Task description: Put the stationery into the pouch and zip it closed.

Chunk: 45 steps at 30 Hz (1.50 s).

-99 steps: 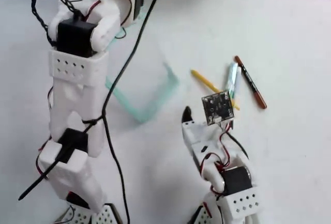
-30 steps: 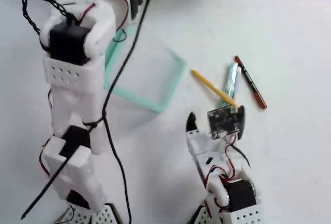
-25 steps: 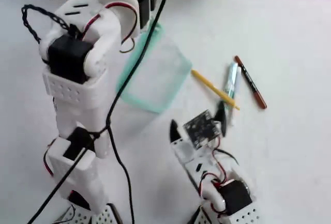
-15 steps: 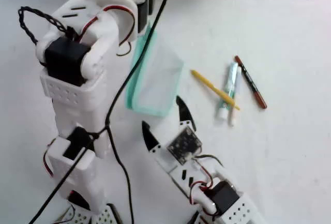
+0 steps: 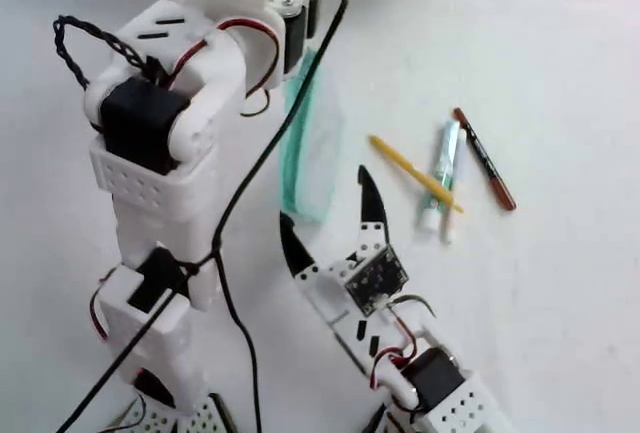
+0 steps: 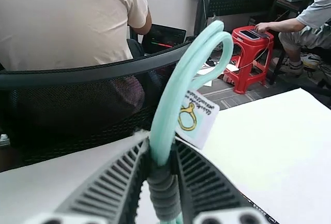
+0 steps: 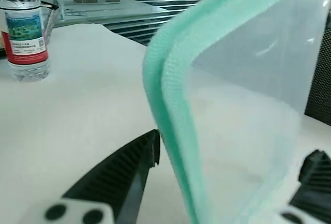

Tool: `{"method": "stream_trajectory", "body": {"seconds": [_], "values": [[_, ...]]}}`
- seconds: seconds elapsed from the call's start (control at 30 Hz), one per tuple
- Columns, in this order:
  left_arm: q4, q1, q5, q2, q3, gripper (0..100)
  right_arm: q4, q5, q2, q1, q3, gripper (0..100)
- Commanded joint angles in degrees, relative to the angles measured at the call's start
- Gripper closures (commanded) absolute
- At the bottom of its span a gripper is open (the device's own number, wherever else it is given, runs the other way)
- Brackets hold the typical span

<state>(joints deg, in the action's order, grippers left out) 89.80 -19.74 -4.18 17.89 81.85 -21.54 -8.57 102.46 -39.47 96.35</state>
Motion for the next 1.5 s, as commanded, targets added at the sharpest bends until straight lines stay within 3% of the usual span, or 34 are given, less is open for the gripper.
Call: {"method": "stream_trajectory", "body": {"seconds": [0.0,0.23,0.43,0.6,0.83,1.0,1.13,1.33,1.47], "values": [[-1.67,-0.40,0.26,-0.92,1.67,95,1.19,0.18,0.40,1.36,0.18,58.4],[-1.76,-0.66,0.18,-1.10,1.67,95,1.36,0.44,-4.53,-0.75,-4.13,58.4],[-1.76,-0.57,0.18,-0.92,1.67,95,8.84,0.62,-30.02,0.40,-14.95,58.8],[-1.49,1.19,0.53,-0.92,1.67,95,15.25,0.79,-46.81,1.89,-20.57,72.0],[-1.32,7.34,0.53,-0.84,1.67,95,16.22,-8.18,-42.68,8.57,-20.40,98.5],[0.79,10.33,0.53,-0.92,-0.09,91,9.19,-9.67,-36.70,12.44,-20.40,98.1],[6.33,12.62,-1.58,-1.01,-1.67,71,4.88,-9.67,-33.63,14.99,-20.75,97.8],[7.82,15.08,2.20,-1.45,-5.10,71,2.42,-9.67,-32.92,16.40,-20.84,97.8],[10.99,22.37,7.30,-1.45,-1.41,70,-3.30,-9.41,-32.66,16.04,-20.84,97.8]]}}
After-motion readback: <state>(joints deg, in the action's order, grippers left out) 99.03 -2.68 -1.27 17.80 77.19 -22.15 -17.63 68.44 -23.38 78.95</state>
